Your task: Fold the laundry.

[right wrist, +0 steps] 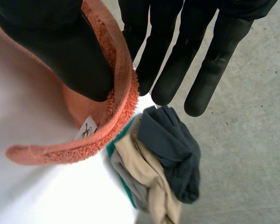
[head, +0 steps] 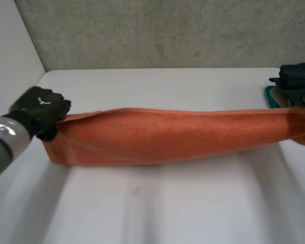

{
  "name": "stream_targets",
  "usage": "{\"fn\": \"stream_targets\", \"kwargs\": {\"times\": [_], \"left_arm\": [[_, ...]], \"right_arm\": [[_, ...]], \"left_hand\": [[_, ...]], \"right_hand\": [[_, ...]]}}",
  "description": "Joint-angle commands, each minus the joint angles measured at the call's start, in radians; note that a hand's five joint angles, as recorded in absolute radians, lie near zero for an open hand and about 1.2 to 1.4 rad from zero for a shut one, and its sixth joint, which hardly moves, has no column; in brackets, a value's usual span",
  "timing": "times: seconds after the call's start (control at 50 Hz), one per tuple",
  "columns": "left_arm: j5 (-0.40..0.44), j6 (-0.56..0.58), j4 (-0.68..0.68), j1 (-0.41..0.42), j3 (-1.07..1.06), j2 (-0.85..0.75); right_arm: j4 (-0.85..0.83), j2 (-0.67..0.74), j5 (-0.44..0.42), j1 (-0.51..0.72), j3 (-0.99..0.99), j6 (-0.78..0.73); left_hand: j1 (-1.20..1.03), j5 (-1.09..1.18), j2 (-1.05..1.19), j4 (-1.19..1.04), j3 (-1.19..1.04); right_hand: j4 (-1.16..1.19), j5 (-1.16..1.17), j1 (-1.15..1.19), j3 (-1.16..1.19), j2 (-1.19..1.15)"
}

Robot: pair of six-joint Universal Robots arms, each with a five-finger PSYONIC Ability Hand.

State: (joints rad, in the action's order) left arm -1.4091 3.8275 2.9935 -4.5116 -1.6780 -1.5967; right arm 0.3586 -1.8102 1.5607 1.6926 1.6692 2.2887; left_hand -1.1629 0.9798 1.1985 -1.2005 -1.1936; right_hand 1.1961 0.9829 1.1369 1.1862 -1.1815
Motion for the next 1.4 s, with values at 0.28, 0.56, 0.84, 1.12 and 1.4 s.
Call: {"fn": "stream_targets", "kwargs": {"times": [0.28,0.56,0.84,1.12,1.4], "left_arm": [[0.061,-0.012,-0.032,-0.041,0.35,-0.385],[-0.105,-0.348,0.797,0.02,0.776,-0.482],[-0.111,-0.362,0.683,0.014,0.557,-0.508],[-0.025,-0.298,0.664,0.031,0.268,-0.643],[-0.041,0.095,0.009,-0.089,-0.278,-0.151]], "right_arm": [[0.022,0.603,0.005,0.005,-0.446,-0.105],[-0.714,0.752,0.145,0.084,-0.99,0.202],[-0.704,0.784,0.07,0.13,-0.755,0.209],[-0.653,0.965,0.001,0.131,-0.445,0.157],[0.006,0.569,0.079,0.098,0.0,-0.147]], "left_hand": [[-0.233,0.242,0.198,-0.196,-0.203],[-0.233,0.242,0.198,-0.196,-0.203],[-0.233,0.242,0.198,-0.196,-0.203],[-0.233,0.242,0.198,-0.196,-0.203],[-0.233,0.242,0.198,-0.196,-0.203]], "right_hand": [[0.2,0.239,0.259,0.21,-0.215],[0.2,0.239,0.259,0.21,-0.215],[0.2,0.239,0.259,0.21,-0.215],[0.2,0.239,0.259,0.21,-0.215],[0.2,0.239,0.259,0.21,-0.215]]}}
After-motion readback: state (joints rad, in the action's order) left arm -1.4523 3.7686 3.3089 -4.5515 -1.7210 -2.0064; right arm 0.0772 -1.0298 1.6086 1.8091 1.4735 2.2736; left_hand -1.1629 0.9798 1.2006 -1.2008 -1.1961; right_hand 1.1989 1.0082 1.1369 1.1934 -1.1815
